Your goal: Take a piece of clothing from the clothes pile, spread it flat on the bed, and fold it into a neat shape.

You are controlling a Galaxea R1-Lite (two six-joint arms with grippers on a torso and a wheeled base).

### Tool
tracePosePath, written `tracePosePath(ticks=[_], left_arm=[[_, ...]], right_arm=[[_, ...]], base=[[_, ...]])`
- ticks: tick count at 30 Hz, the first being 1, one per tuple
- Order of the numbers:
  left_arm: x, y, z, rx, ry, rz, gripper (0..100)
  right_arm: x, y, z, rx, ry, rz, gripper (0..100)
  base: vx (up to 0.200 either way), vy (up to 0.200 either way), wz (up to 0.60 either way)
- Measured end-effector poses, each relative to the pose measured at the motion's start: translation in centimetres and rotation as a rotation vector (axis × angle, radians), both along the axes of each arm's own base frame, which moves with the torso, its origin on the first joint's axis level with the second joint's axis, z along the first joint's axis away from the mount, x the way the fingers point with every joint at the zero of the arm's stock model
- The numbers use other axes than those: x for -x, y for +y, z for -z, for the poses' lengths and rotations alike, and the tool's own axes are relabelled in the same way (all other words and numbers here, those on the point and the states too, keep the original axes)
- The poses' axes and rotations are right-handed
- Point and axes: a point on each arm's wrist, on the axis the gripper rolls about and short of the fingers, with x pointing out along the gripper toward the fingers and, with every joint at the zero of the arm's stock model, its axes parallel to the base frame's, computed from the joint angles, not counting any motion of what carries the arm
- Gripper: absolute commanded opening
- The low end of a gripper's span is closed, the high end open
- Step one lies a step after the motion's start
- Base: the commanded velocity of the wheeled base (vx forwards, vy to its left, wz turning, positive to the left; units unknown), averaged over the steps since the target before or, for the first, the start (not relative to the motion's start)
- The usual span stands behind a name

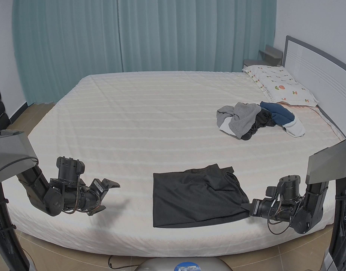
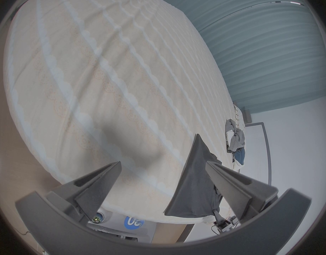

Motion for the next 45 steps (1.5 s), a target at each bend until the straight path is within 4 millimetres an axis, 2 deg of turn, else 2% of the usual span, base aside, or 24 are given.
tracePosePath(ticks=[7,17,32,39,45], left_arm=[[0.0,0.0,0.1,-0.001,0.002,0.0,100],[-0.4,-0.1,0.3,-0.05,-0.004,-0.054,100],[-0.4,-0.7,0.8,-0.07,0.007,-0.043,100],[-0.4,-0.7,0.9,-0.071,0.008,-0.04,100],[-0.4,-0.8,0.9,-0.071,0.009,-0.039,100]], right_arm=[[0.0,-0.1,0.1,0.015,-0.013,-0.007,100],[-1.7,-0.4,-2.5,-0.031,-0.121,0.029,100],[-6.3,3.7,-3.8,-0.04,-0.145,-0.033,100],[-6.3,3.9,-3.3,-0.031,-0.135,-0.039,100],[-5.1,3.5,-4.4,-0.032,-0.137,-0.044,100]], base=[[0.0,0.0,0.0],[0.04,0.0,0.0],[0.027,0.0,0.0],[0.0,0.0,0.0],[0.0,0.0,0.0]])
